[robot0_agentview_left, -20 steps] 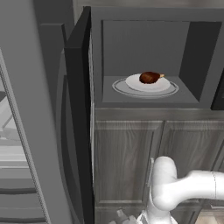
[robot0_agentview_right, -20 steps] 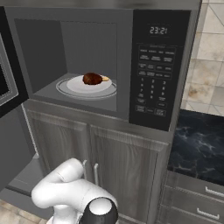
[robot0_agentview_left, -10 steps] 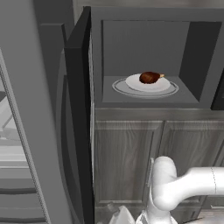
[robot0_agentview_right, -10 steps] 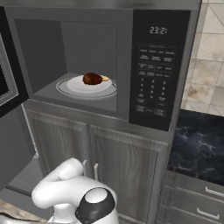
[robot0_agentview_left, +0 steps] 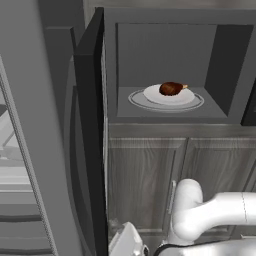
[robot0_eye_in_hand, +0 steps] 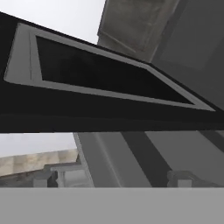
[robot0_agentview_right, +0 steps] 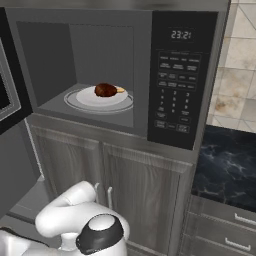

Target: Transport the steak from the fridge to the microwave and turn on the microwave.

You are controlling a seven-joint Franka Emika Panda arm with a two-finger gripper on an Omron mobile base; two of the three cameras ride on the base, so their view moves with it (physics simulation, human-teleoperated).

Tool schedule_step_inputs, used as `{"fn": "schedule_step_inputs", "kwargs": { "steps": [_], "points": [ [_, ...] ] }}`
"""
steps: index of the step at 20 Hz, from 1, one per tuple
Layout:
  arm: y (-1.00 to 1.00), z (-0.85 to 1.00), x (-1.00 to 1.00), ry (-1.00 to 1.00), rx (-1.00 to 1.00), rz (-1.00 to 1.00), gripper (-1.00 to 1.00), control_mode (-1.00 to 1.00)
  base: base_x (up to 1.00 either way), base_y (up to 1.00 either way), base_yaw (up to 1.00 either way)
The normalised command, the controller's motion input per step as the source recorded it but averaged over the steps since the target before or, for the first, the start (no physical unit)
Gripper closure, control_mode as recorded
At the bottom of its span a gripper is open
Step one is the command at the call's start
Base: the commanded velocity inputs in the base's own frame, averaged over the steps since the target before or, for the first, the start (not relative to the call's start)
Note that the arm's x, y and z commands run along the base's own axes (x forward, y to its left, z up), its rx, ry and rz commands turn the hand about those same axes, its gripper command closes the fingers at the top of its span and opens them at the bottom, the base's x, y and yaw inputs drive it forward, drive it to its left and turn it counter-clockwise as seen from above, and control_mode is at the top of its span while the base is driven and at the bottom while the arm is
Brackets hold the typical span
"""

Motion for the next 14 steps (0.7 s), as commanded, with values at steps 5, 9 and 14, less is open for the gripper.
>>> {"fn": "schedule_step_inputs", "kwargs": {
  "steps": [5,9,14],
  "points": [
    [0.29,-0.01,0.15,-0.05,0.01,-0.08,-1.0,-1.0,0.0,0.0,0.0],
    [0.24,0.0,0.07,-0.09,0.01,-0.08,-1.0,-1.0,0.0,0.0,0.0],
    [0.13,0.01,0.13,-0.12,0.03,-0.08,-1.0,-1.0,0.0,0.0,0.0]
  ]
}}
